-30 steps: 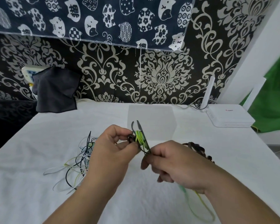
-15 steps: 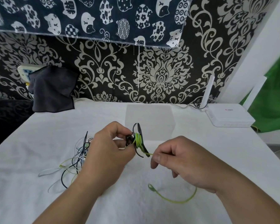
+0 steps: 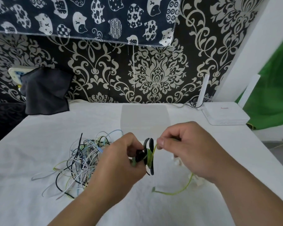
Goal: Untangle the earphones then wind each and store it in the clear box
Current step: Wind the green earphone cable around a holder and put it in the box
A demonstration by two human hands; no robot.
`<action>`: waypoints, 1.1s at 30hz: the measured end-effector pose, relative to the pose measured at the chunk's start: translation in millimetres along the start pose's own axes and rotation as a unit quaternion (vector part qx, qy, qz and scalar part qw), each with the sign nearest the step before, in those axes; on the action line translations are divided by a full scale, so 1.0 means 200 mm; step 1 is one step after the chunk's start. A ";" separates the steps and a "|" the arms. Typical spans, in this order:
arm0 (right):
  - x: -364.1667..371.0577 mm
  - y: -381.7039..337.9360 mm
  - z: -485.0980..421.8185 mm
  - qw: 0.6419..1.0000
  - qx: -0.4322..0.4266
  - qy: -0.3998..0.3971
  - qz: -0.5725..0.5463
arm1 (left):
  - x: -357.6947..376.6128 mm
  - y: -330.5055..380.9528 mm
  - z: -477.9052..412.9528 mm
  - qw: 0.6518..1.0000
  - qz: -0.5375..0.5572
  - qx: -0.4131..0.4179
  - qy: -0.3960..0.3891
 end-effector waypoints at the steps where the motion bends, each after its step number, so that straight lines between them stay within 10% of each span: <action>1: -0.01 0.00 0.00 1.000 0.001 0.010 0.006 | 0.00 0.00 0.00 1.000 0.020 0.000 -0.016; 10: -0.02 0.03 -0.02 0.995 0.035 0.073 -0.052 | 0.02 0.00 0.01 0.971 0.207 0.003 -0.119; 18: 0.25 0.12 -0.03 0.973 0.149 -0.083 -0.158 | -0.05 -0.07 -0.04 0.920 0.388 -0.046 0.027; 25: 0.32 0.07 0.01 0.951 0.140 -0.219 -0.167 | -0.14 -0.13 -0.05 0.953 0.254 -0.095 0.136; 33: 0.21 0.04 0.03 0.977 0.084 -0.196 0.012 | -0.16 -0.10 -0.06 0.985 0.090 -0.075 0.123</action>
Point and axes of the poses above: each hand's wrist, its own z-axis away from the middle knuckle, its own x-axis out of the palm, y = z × x, the point moved 5 cm from there along -z, towards the middle knuckle, and after that the axes turned 3 degrees about -z, right-handed, at the moved point
